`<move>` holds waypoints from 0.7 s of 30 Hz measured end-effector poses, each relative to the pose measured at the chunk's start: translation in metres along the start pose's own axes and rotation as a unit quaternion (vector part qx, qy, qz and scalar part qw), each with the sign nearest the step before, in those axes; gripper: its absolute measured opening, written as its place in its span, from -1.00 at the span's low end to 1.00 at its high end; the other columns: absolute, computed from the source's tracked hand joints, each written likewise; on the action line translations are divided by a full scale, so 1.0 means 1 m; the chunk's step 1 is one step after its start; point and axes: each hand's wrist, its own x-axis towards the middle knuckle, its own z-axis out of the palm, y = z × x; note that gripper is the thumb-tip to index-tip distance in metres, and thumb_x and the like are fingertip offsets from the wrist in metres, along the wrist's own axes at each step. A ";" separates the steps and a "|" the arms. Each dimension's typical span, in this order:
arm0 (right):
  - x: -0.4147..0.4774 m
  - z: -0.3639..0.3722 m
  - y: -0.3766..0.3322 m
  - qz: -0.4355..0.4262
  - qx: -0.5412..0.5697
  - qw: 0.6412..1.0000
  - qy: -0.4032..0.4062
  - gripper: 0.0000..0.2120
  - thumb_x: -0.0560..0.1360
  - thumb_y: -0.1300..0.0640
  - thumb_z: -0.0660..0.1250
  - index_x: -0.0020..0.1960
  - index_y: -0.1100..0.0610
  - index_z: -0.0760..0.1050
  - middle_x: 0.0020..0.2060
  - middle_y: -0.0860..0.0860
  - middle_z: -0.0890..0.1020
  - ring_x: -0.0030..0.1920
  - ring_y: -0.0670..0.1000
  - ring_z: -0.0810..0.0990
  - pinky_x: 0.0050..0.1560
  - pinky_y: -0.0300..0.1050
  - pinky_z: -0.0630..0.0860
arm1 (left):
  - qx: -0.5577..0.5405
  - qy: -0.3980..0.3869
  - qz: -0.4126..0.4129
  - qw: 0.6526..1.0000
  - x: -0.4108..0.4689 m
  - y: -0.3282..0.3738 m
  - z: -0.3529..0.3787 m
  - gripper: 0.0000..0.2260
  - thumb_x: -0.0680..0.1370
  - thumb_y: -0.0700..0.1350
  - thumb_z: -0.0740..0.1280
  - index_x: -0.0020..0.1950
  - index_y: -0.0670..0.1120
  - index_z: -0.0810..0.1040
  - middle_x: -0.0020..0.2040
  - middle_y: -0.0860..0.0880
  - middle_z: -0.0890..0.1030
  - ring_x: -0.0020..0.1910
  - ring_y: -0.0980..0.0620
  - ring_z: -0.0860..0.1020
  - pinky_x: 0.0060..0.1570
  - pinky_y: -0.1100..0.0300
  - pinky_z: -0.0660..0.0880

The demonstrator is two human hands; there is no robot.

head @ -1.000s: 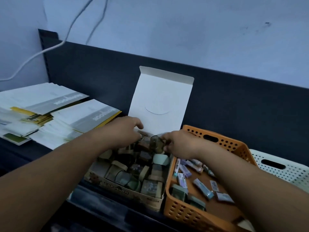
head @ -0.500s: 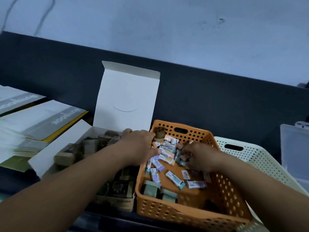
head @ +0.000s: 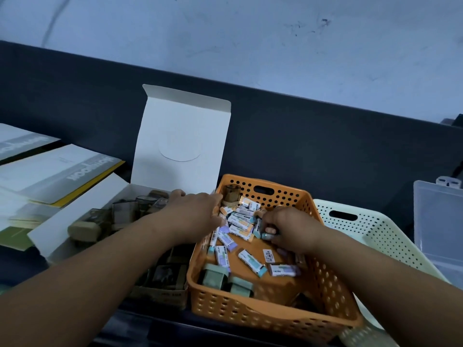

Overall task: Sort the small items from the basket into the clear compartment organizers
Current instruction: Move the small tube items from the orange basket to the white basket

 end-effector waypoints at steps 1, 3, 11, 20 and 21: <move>-0.001 -0.001 0.000 -0.007 0.015 1.000 0.012 -0.75 0.48 0.12 0.38 0.15 -0.04 0.51 0.13 -0.07 0.55 0.03 -0.03 0.50 0.01 -0.09 0.50 | 0.000 0.000 -0.002 1.000 -0.001 0.001 -0.001 -0.66 0.58 0.16 0.13 0.32 0.09 0.31 0.19 0.03 0.56 0.15 -0.03 0.52 0.29 -0.08 0.13; -0.005 -0.005 0.002 -0.006 0.060 0.998 0.034 -0.83 0.50 0.14 0.35 0.08 -0.02 0.50 0.03 -0.09 0.56 -0.08 -0.08 0.53 -0.16 -0.18 0.48 | 0.005 -0.003 -0.009 1.000 -0.003 0.003 -0.003 -0.65 0.59 0.13 0.13 0.34 0.08 0.30 0.22 0.02 0.54 0.18 -0.03 0.51 0.29 -0.07 0.13; -0.026 -0.031 0.018 0.053 0.380 0.917 0.111 -0.92 0.48 0.24 0.42 -0.07 0.10 0.57 -0.11 0.02 0.62 -0.22 -0.08 0.60 -0.33 -0.34 0.50 | 0.002 -0.046 -0.054 0.997 -0.001 0.015 -0.014 -0.64 0.62 0.08 0.10 0.42 0.08 0.27 0.32 0.03 0.49 0.32 -0.03 0.42 0.32 -0.06 0.13; -0.077 -0.049 0.074 0.135 0.540 0.816 0.155 -0.92 0.50 0.39 0.32 -0.01 0.31 0.51 -0.25 0.15 0.58 -0.33 0.00 0.55 -0.31 -0.19 0.53 | 0.039 0.001 -0.051 0.998 -0.007 0.021 -0.010 -0.70 0.65 -0.02 0.01 0.37 0.09 0.31 0.29 0.04 0.52 0.26 -0.01 0.45 0.28 0.02 0.16; -0.081 -0.045 0.079 0.156 0.548 0.807 0.153 -0.92 0.52 0.38 0.30 0.01 0.31 0.50 -0.23 0.15 0.59 -0.31 0.00 0.56 -0.29 -0.19 0.56 | 0.039 0.000 -0.053 0.998 -0.008 0.022 -0.011 -0.70 0.66 -0.03 0.00 0.37 0.10 0.32 0.29 0.05 0.52 0.26 0.00 0.45 0.27 0.03 0.17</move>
